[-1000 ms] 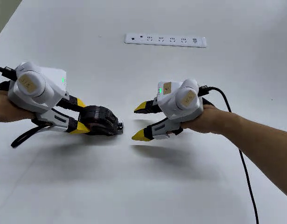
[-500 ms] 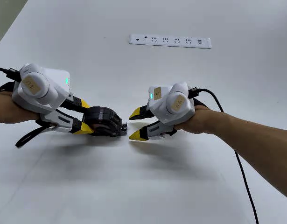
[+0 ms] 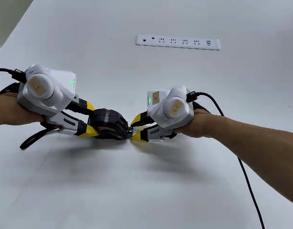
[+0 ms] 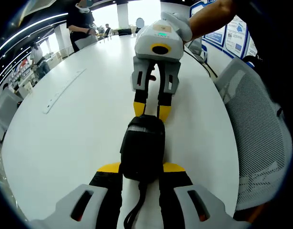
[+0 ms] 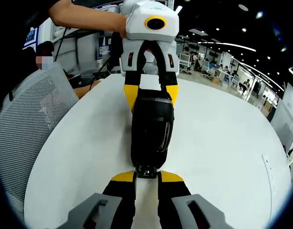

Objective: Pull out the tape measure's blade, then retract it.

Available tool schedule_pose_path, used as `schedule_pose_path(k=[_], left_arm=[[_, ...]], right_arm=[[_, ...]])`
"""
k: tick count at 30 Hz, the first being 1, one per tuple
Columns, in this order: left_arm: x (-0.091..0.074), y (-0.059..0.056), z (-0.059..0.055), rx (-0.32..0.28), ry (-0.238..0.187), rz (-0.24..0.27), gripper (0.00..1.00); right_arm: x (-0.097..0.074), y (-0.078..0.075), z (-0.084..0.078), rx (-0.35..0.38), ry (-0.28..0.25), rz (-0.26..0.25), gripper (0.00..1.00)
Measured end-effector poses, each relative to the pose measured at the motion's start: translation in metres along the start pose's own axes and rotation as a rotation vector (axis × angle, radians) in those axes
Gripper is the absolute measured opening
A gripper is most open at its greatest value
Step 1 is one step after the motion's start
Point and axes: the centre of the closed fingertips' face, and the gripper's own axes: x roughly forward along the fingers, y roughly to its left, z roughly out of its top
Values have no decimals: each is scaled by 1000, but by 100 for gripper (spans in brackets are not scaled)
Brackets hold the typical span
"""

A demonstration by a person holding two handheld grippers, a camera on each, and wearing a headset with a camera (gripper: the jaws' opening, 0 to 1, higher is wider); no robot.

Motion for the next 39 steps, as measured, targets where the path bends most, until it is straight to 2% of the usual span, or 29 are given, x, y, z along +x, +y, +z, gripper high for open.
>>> schedule_pose_path(k=[11, 22, 39], left_arm=[[-1, 0, -2, -14, -9, -2, 23], [0, 0, -3, -22, -9, -2, 23], [0, -1, -2, -35, -5, -3, 23]], right_arm=[[3, -2, 2, 24, -11, -2, 12], [3, -1, 2, -34, 10, -2, 9], [0, 0, -2, -65, 32, 7, 8]])
